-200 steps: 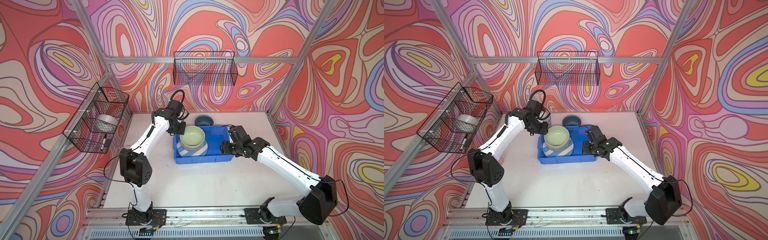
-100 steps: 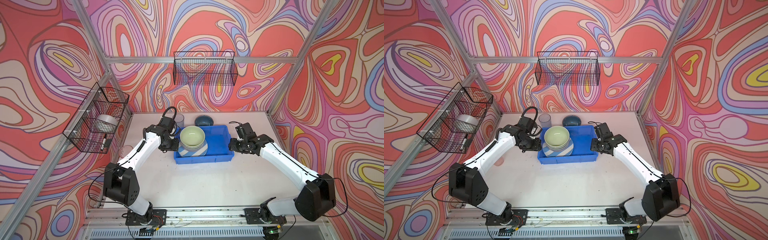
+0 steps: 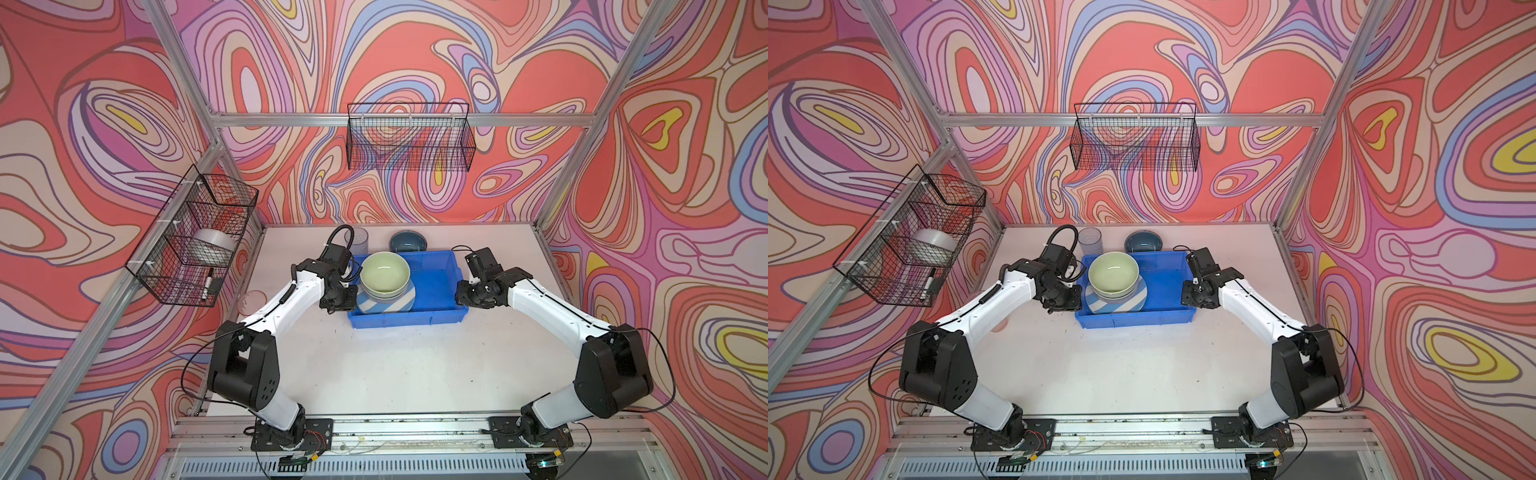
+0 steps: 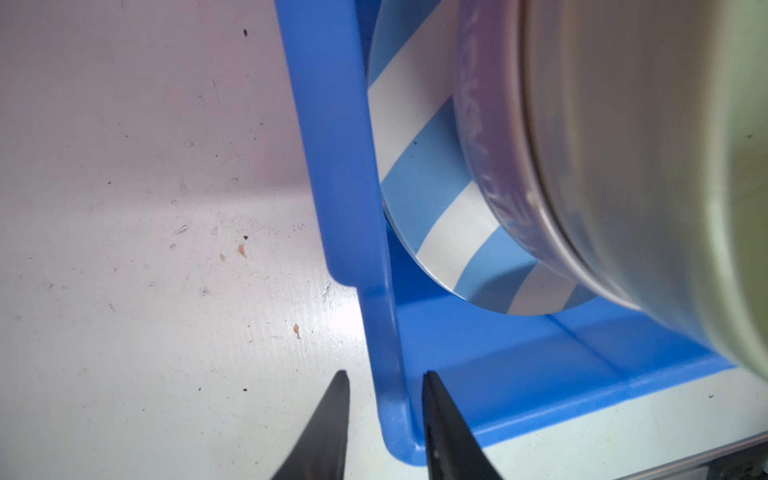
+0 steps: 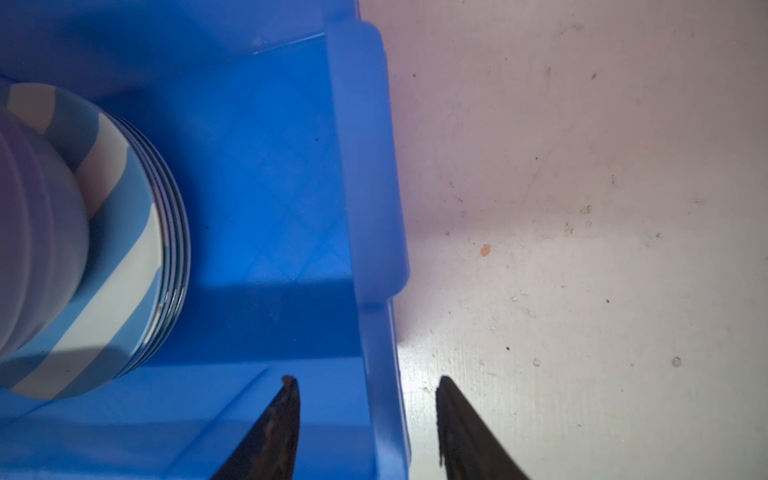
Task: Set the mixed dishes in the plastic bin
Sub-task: 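Move both grippers down onto the bin's side rims, then grip the bin rims with both grippers and pull the bin nearer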
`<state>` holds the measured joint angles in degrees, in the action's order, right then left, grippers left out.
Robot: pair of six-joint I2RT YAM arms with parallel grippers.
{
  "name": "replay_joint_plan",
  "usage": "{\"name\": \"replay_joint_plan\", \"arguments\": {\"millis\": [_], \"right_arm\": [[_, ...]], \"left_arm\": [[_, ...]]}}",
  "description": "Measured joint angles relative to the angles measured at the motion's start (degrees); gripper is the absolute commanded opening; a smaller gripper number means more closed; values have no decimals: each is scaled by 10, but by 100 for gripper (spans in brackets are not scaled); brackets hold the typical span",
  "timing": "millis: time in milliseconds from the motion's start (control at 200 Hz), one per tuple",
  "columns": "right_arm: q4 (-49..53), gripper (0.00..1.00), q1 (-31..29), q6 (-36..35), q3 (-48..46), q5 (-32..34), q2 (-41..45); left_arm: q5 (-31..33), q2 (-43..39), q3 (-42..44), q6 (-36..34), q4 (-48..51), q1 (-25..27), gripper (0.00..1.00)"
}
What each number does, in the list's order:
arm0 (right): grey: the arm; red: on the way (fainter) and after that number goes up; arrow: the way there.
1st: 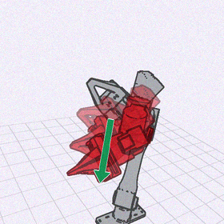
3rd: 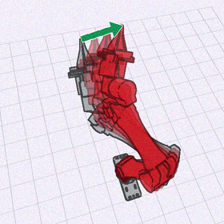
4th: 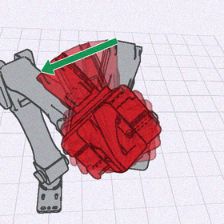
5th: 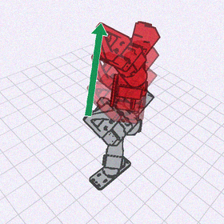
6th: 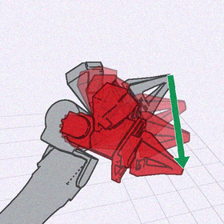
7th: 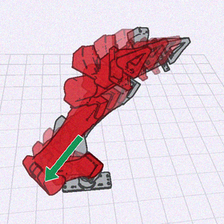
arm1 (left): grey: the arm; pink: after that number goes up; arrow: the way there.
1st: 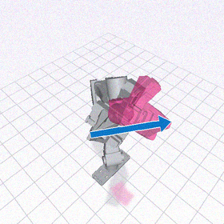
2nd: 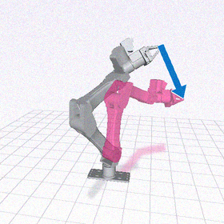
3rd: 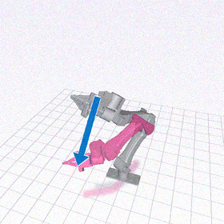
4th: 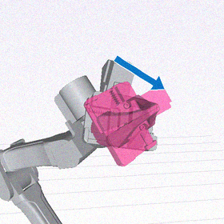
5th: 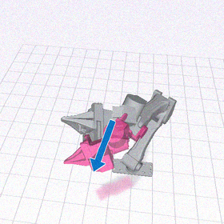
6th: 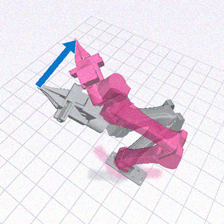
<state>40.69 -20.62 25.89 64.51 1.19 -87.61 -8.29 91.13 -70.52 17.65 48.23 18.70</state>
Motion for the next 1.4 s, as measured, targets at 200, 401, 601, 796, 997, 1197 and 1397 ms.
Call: {"name": "replay_joint_plan", "arguments": {"millis": [200,401,601,796,997,1197,1397], "right_arm": [[-15,40,3,-7,-6,-1,-16],[-23,30,3,-15,-22,-11,-29],[-25,19,3,-24,-28,-18,-29],[-12,13,6,-46,-30,-36,-24],[11,10,3,-45,-40,-54,-6],[41,10,-14,-35,-43,-53,7],[76,11,-42,-21,-51,-39,25]], "left_arm": [[3,12,0,3,-6,1,22],[-1,13,3,14,-12,1,15],[-3,12,6,35,-16,0,6],[-3,4,17,38,-28,0,3],[-3,-16,42,37,-51,0,2],[-5,-46,75,43,-59,1,2],[12,-103,127,72,-58,21,2]]}}
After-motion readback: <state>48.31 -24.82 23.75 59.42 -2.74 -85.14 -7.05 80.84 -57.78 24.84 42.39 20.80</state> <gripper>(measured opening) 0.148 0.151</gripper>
